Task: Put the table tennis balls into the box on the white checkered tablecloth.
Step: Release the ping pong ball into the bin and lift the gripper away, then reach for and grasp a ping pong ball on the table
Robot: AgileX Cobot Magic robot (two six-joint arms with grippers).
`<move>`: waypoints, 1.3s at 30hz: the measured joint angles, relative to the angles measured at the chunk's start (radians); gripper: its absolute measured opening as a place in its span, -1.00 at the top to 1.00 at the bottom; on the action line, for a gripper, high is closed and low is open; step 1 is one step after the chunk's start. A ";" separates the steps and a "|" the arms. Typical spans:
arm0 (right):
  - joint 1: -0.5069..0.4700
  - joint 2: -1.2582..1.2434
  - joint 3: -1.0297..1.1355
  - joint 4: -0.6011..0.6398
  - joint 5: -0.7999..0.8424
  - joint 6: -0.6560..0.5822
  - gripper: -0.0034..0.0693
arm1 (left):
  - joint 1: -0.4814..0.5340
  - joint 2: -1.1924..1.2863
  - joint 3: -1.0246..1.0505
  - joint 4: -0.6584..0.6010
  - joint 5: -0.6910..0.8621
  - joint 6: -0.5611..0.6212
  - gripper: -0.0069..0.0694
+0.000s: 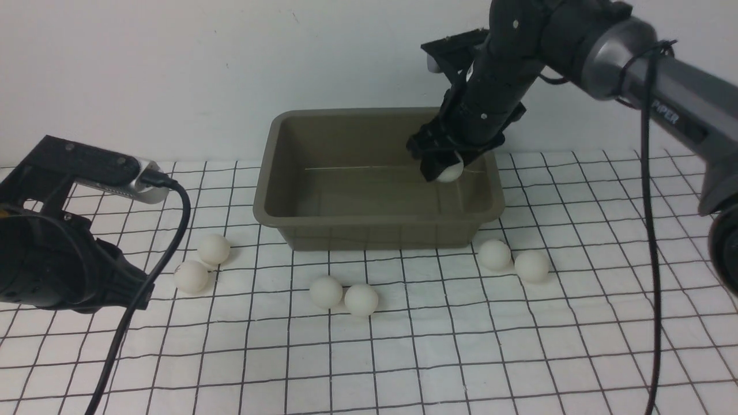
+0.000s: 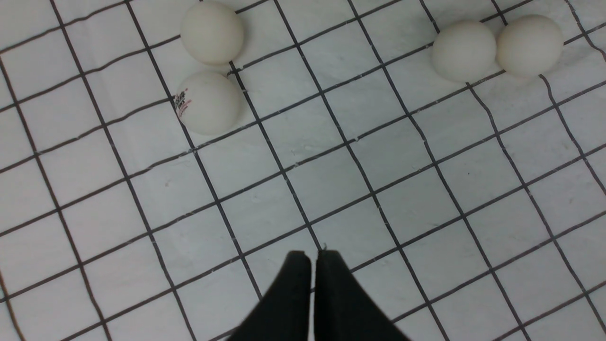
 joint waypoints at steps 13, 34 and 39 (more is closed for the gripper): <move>-0.001 -0.020 -0.007 0.065 0.002 -0.089 -0.51 | 0.000 0.000 0.000 0.008 0.024 0.000 0.82; -0.111 -0.611 0.590 -0.097 -0.031 -0.173 -0.53 | 0.000 0.000 0.000 0.007 0.029 0.000 0.82; -0.111 -0.588 0.702 -0.094 -0.111 -0.191 -0.53 | 0.000 0.000 0.000 0.007 0.045 0.000 0.82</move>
